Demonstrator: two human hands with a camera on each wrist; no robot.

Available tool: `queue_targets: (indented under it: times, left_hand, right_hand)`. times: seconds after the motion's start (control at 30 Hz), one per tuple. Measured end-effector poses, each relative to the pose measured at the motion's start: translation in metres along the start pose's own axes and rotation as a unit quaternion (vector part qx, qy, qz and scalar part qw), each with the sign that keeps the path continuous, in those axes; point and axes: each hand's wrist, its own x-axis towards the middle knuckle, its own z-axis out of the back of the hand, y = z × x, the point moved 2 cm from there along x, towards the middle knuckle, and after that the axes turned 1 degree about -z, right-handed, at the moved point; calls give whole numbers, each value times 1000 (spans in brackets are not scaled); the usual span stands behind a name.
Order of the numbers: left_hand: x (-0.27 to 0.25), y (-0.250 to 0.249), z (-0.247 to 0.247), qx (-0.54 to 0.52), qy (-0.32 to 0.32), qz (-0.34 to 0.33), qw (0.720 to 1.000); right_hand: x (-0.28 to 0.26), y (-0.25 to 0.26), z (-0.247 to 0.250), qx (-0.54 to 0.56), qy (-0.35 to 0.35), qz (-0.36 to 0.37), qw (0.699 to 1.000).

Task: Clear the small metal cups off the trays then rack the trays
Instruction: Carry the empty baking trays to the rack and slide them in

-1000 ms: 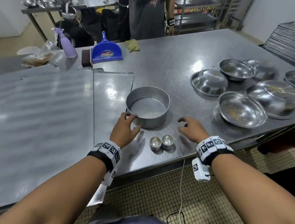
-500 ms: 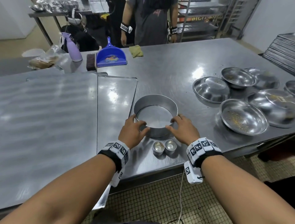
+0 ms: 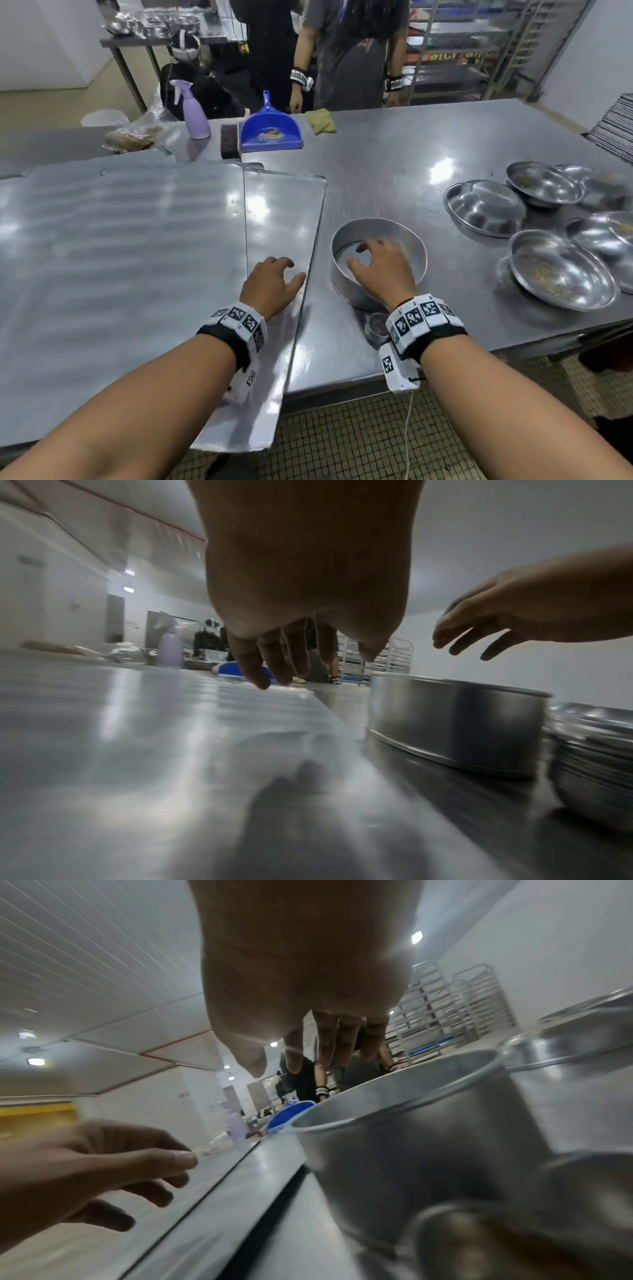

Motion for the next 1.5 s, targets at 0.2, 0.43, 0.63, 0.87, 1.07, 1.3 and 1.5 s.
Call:
queue_targets:
  times: [0.2, 0.43, 0.63, 0.87, 1.07, 1.3, 1.5]
  left_hand:
    - [-11, 117, 68, 5, 30, 107, 994]
    - [-40, 248, 135, 18, 18, 215, 976]
    - [-47, 338, 181, 76, 10, 242, 967]
    - [-39, 399, 205, 49, -55, 322, 944]
    - [-28, 424, 204, -124, -82, 355, 923]
    - [-28, 427, 204, -200, -107, 345, 911]
    - [-23, 423, 205, -282, -122, 336, 890]
  right_hand:
    - [6, 102, -70, 28, 87, 21, 996]
    - [13, 181, -144, 38, 140, -24, 989]
    - [25, 207, -192, 37, 156, -89, 983]
    - [15, 205, -213, 31, 77, -163, 983]
    - [14, 204, -221, 92, 46, -218, 970]
    - [22, 205, -219, 143, 47, -250, 956]
    - [19, 199, -219, 174, 49, -265, 947]
